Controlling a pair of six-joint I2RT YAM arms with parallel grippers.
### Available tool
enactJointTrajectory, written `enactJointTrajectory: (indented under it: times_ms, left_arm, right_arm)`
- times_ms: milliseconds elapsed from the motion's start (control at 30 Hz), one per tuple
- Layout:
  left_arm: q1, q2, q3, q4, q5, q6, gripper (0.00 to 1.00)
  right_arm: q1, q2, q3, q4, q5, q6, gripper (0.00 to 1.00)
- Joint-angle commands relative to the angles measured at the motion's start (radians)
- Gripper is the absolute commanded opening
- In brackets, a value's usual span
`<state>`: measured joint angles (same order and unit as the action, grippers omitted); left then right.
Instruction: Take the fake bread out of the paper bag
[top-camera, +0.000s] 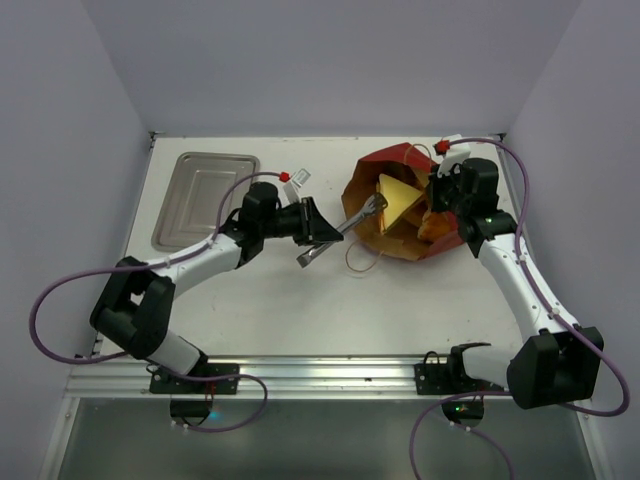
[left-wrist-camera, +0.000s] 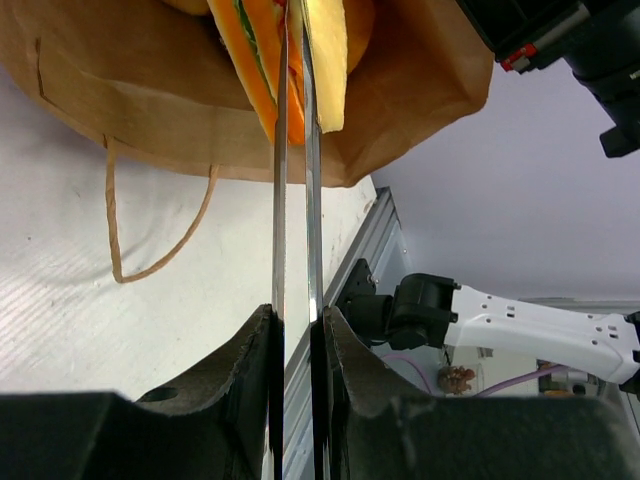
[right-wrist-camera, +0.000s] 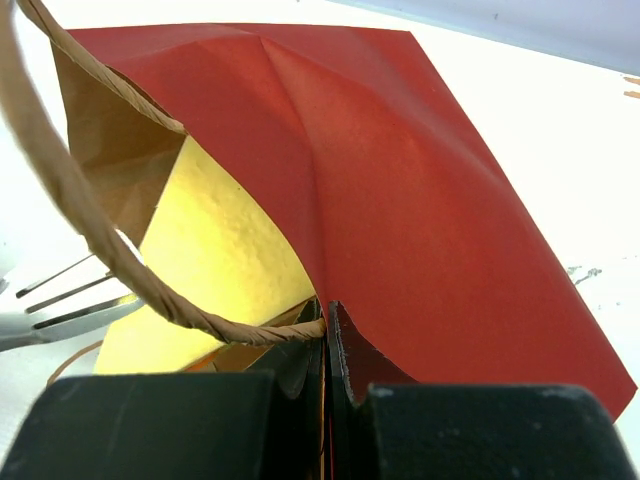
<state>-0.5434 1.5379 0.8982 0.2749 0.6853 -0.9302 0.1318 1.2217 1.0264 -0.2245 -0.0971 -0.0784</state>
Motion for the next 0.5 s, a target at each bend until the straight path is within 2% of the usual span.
enactJointTrajectory:
  times_ms: [0,467]
  left_arm:
    - [0.011,-0.079,-0.01,0.008,0.042,0.053,0.0]
    - [0.037,-0.285,-0.137,-0.118,0.114,0.137,0.0]
  right_arm:
    - [-0.011,-0.019,0.026,-0.007,0.014,0.014,0.0]
    - [-0.02,-0.025,0.027,-0.007,0.013,0.016,0.0]
